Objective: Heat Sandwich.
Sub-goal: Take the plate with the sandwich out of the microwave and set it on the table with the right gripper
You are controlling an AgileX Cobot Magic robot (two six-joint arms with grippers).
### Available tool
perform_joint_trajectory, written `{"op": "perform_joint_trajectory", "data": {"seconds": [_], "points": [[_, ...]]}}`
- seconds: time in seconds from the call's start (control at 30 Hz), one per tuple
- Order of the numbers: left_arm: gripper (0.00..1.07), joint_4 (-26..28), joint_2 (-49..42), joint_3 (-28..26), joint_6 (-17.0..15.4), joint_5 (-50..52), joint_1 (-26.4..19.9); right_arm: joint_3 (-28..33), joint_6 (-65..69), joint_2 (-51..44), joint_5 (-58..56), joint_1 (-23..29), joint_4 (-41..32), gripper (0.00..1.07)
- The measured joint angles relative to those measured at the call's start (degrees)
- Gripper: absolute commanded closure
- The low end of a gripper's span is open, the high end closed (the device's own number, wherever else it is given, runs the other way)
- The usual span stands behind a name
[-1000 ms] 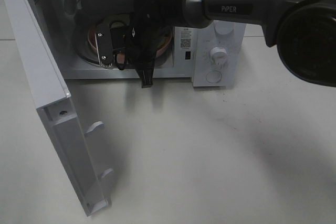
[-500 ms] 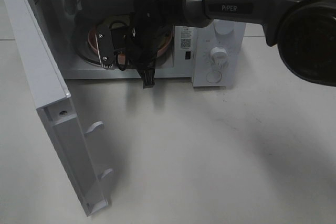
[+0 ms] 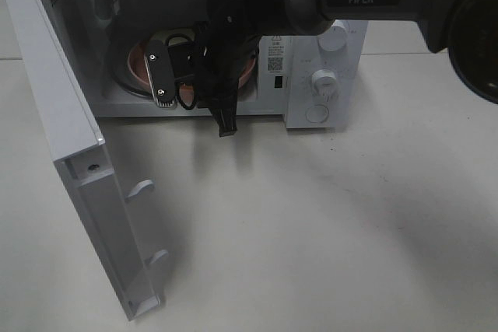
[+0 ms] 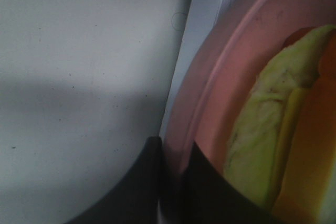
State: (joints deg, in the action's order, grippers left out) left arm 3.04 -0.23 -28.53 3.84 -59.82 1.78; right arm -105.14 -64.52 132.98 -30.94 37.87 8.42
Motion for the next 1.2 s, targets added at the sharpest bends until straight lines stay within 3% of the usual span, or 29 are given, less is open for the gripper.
{"op": "perform_joint_trajectory", "data": {"seconds": [0.63,1.2], "points": [[0.05,0.00,0.00,0.00,0.00,0.00,0.00,13.58,-9.11,-10.31,6.93,0.00,-2.64,1.07],[0.05,0.00,0.00,0.00,0.00,0.00,0.00,30.25,-21.66,-22.80,10.37,1.15,-7.62,1.07]]}}
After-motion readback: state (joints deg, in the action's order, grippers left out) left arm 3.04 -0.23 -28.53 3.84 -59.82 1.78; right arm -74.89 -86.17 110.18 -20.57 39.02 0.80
